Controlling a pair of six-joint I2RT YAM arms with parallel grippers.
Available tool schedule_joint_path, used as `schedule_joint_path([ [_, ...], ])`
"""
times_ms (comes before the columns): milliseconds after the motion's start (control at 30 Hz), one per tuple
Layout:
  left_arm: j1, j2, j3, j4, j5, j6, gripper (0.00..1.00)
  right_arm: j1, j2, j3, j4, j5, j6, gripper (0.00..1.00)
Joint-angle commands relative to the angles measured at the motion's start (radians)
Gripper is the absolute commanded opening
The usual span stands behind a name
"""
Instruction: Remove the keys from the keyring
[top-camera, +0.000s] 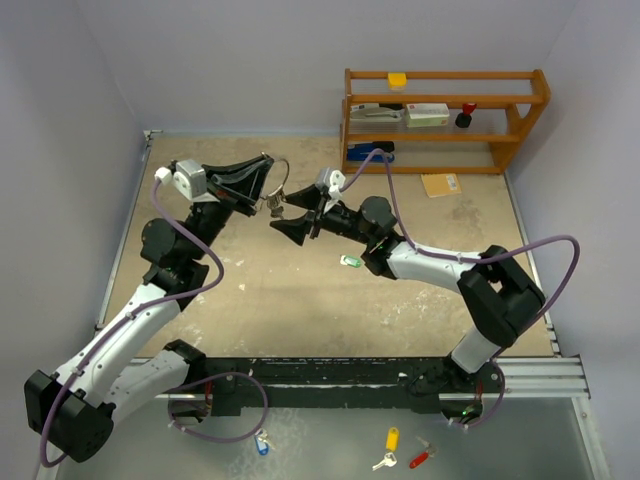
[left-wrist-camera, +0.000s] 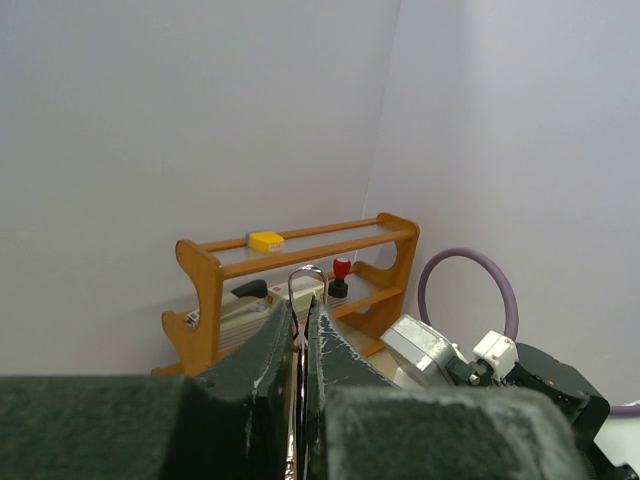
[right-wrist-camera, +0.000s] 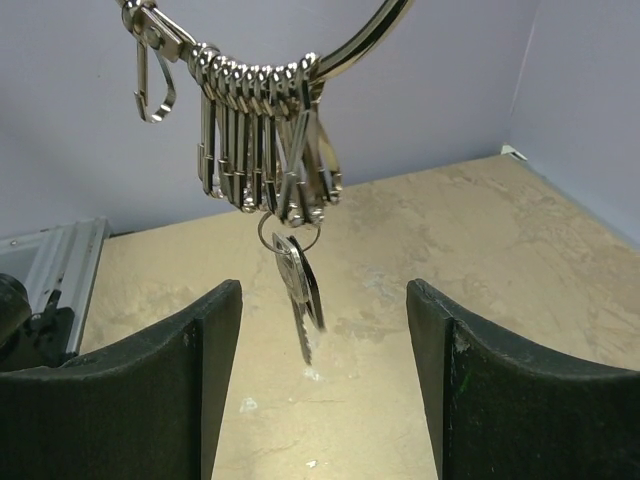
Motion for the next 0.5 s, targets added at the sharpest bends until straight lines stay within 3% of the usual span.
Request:
schedule_joint_path([
  [0, -0.004, -0.002, 0.040, 0.078, 0.011, -0.019, 0.00, 0.007, -0.045, 0.033, 0.019, 0.006, -0.028, 0.69],
  [467, -0.004, -0.007, 0.037, 0.080, 0.011, -0.019, 0.00, 0.019, -0.042, 0.072, -0.016, 0.028, -0.049, 0.65],
])
